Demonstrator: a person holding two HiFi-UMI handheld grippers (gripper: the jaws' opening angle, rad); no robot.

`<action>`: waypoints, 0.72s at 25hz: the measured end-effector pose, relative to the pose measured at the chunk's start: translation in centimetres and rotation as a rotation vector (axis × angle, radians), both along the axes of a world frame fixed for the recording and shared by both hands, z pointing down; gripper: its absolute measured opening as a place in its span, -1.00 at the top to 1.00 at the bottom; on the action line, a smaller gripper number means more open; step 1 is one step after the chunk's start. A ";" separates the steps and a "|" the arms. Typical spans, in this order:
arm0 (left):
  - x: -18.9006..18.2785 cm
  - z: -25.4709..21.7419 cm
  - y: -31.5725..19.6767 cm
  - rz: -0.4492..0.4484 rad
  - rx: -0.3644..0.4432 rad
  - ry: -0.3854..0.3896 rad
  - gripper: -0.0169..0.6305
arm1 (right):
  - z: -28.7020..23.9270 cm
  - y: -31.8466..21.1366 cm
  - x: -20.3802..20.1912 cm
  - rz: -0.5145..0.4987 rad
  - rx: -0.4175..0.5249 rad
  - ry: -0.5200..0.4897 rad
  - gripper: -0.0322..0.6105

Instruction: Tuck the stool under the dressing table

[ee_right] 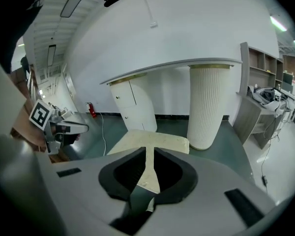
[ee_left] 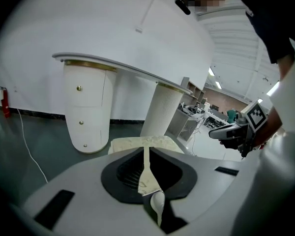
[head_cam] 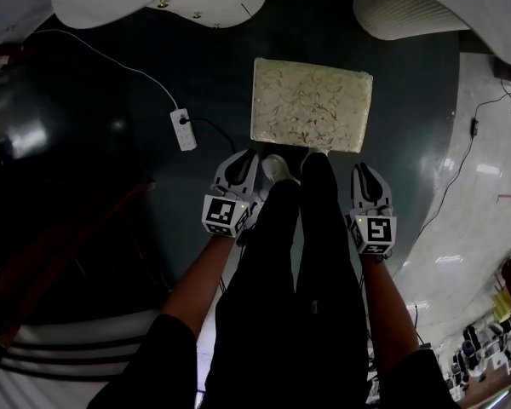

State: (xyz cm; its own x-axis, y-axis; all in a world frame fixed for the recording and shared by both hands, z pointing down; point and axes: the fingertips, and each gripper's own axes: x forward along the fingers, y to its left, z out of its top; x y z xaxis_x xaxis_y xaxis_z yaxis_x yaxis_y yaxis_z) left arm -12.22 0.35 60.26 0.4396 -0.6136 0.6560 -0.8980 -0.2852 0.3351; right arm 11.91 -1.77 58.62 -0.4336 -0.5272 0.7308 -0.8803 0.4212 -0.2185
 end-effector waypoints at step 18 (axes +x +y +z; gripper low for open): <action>-0.5 17.4 7.7 0.181 -0.203 -0.152 0.41 | 16.6 5.4 5.1 -0.035 -0.187 0.140 0.18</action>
State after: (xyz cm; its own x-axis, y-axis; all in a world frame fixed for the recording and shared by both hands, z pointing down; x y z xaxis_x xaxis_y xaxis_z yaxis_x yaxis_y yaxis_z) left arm -12.75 8.02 77.70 0.4172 -0.3838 0.8238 -0.8830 -0.3856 0.2676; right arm 16.97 3.61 75.17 -0.3368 -0.3635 0.8686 -0.8930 0.4158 -0.1723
